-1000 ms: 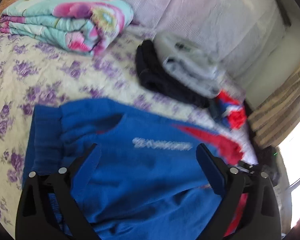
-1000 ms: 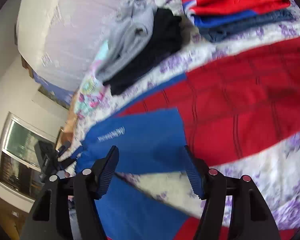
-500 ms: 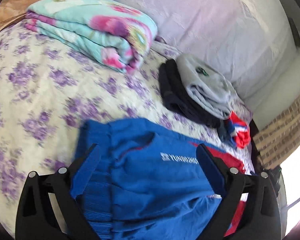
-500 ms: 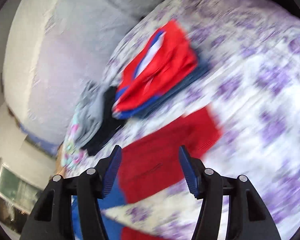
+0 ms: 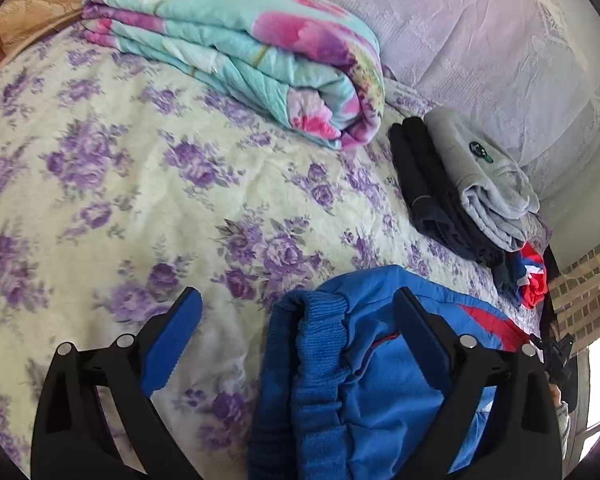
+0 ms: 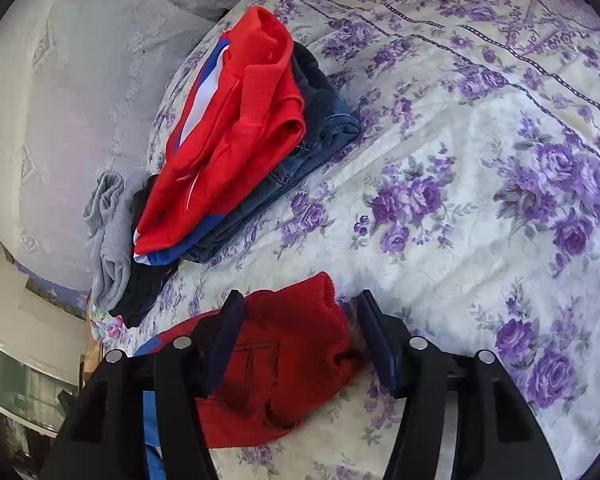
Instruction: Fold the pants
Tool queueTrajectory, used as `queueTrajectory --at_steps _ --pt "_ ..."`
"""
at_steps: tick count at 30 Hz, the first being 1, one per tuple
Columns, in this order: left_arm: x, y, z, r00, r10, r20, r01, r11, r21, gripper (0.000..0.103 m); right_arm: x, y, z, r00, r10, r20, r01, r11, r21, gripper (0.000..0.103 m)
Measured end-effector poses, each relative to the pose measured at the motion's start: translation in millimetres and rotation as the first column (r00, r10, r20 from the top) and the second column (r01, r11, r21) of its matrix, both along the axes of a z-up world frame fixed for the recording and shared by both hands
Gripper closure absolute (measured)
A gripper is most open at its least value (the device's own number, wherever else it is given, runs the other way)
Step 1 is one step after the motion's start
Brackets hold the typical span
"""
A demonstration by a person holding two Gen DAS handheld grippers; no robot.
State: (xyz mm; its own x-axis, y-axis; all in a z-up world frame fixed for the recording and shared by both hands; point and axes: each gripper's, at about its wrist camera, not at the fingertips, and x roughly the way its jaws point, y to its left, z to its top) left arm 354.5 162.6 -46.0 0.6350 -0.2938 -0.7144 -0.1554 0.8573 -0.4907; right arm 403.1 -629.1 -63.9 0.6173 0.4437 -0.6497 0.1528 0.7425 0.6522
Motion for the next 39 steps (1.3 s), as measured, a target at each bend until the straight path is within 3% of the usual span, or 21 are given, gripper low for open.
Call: queueTrajectory --at_steps 2,3,6,9,10,12,15,17,25,32,35,39 --pt "7.9 -3.4 -5.9 1.0 -0.019 -0.009 0.019 1.0 -0.01 0.009 -10.5 0.2 2.5 1.0 -0.007 0.014 0.008 1.0 -0.017 0.068" --pt "10.0 -4.8 -7.4 1.0 -0.028 -0.011 0.028 1.0 -0.011 0.009 -13.2 -0.8 2.9 1.0 -0.008 0.015 0.008 1.0 -0.025 0.083" --pt "18.2 -9.4 -9.1 0.997 -0.074 -0.019 0.074 0.997 -0.008 0.015 -19.7 -6.7 1.8 0.999 -0.026 0.023 0.027 0.999 -0.02 0.09" --pt "26.1 -12.2 -9.5 0.993 -0.116 -0.038 0.116 0.993 -0.017 0.053 -23.5 -4.7 7.0 0.999 -0.024 0.032 0.025 0.999 -0.031 0.091" --pt "28.4 -12.1 -10.4 0.991 -0.129 -0.045 0.128 0.991 -0.029 0.061 -23.8 -3.6 9.0 0.999 -0.025 0.034 0.026 0.999 -0.032 0.091" --pt "29.3 -10.7 -11.3 0.989 -0.139 -0.052 0.137 0.99 -0.037 0.061 -25.4 -2.7 11.4 0.999 -0.025 0.034 0.027 0.999 -0.033 0.091" --pt "24.9 -6.6 -8.9 0.986 -0.162 -0.036 0.159 0.985 -0.066 0.07 -28.4 -2.9 12.3 0.999 -0.032 0.03 0.033 0.999 -0.038 0.091" --pt "20.5 -5.8 -3.7 0.987 -0.163 -0.014 0.162 0.984 -0.069 0.088 -30.4 -1.7 14.5 0.998 -0.042 0.035 0.043 0.998 -0.036 0.092" --pt "-9.7 -18.4 37.3 0.974 -0.193 0.12 0.199 0.98 -0.033 0.089 -65.3 3.4 52.6 0.99 -0.051 0.134 0.061 0.996 -0.071 0.096" --pt "-65.4 4.9 59.5 0.957 -0.182 0.224 0.219 0.963 -0.155 0.089 -148.0 -9.9 74.1 0.97 -0.062 0.235 0.074 0.996 -0.044 0.097" --pt "-104.5 15.8 50.6 0.956 -0.189 0.224 0.231 0.957 -0.177 0.089 -200.4 -12.3 66.1 0.966 -0.054 0.253 0.068 0.997 -0.046 0.097" --pt "-143.3 25.4 11.2 0.968 -0.193 0.157 0.224 0.952 -0.207 0.089 -263.2 -13.8 36.7 0.972 -0.067 0.225 0.086 0.993 -0.078 0.097"
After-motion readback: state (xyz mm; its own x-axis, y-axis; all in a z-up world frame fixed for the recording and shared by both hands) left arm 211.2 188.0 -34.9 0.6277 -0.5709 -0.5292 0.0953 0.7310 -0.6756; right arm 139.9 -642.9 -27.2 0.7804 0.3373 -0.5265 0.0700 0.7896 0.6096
